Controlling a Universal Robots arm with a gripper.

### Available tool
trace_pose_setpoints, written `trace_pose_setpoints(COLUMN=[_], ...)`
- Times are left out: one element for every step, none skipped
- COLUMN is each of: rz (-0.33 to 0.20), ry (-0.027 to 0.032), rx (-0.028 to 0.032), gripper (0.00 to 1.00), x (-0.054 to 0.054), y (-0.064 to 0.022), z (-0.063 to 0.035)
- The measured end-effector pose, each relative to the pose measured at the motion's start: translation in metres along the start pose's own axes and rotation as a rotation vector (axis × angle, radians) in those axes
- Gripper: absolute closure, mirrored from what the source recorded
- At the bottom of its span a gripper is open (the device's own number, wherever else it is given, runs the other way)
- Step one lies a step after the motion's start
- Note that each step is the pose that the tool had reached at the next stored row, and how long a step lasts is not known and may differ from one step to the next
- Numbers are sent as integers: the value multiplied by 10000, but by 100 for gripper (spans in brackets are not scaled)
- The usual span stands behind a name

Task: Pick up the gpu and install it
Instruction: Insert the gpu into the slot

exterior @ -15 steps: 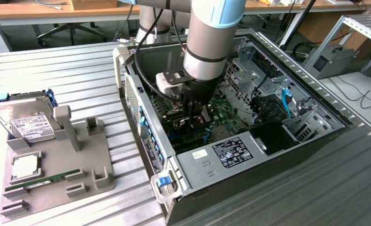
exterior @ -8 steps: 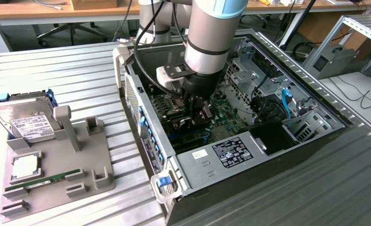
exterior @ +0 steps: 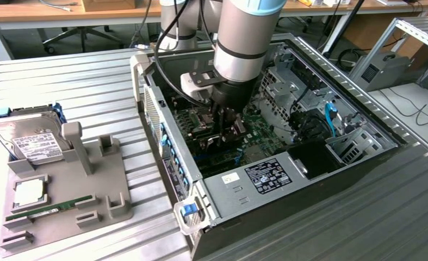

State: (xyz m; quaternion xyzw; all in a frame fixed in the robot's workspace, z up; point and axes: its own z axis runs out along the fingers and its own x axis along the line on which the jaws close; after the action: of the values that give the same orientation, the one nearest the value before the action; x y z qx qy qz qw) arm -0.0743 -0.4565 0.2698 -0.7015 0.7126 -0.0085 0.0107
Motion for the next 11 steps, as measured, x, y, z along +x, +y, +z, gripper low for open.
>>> trace_pose_setpoints(rz=[0, 0, 0, 1, 5, 11, 17, 25, 31, 36, 40], ry=[0, 0, 3, 7, 10, 12, 17, 22, 25, 35, 48], rx=[0, 0, -1, -2, -2, -7, -18, -46, -70, -103, -139], gripper=[59, 59, 59, 59, 59, 59, 59, 59, 59, 59, 59], x=[0, 0, 0, 0, 0, 0, 0, -1, -1, -1, -2], y=[0, 0, 0, 0, 0, -1, -3, -10, -17, -24, -33], z=[0, 0, 0, -1, -1, 0, 0, 0, 1, 0, 0])
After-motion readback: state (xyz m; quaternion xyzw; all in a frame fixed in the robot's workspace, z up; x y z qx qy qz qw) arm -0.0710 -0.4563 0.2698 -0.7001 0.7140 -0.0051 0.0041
